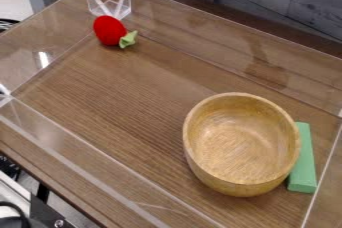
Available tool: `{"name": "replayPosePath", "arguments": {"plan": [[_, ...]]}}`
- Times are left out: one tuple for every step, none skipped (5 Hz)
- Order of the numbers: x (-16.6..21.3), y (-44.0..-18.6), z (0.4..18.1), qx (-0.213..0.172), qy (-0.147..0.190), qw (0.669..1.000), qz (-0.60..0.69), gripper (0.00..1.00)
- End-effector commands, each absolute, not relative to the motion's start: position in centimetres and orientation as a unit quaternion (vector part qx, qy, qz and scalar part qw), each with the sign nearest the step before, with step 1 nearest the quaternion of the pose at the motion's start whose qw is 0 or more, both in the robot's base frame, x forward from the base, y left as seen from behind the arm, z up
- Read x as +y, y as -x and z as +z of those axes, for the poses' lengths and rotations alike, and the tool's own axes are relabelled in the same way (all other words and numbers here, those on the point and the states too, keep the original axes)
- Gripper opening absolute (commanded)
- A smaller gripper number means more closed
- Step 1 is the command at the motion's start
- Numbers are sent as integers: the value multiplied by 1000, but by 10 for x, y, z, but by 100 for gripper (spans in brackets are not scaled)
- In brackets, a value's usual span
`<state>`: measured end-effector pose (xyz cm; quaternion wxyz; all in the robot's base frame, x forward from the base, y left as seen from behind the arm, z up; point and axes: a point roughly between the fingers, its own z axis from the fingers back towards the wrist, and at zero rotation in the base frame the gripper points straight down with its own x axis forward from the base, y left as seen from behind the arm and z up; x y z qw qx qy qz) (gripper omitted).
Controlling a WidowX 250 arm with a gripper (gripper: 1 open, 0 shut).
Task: Move the red fruit to the right
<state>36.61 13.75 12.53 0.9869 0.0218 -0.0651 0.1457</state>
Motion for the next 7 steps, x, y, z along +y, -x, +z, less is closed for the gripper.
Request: {"name": "replayPosePath", "arguments": {"plan": [[155, -367, 134, -91, -37, 982, 159, 100], [171, -368, 120, -83, -45, 980, 173, 100], [181, -372, 110, -75, -52, 980, 179, 100], [188, -373, 100, -65, -60, 979, 182, 100], [194, -373, 89, -55, -68, 979, 184, 100], [202, -374, 71, -43, -76, 975, 206, 100], [207, -373, 53, -32, -82, 970, 225, 100]]}}
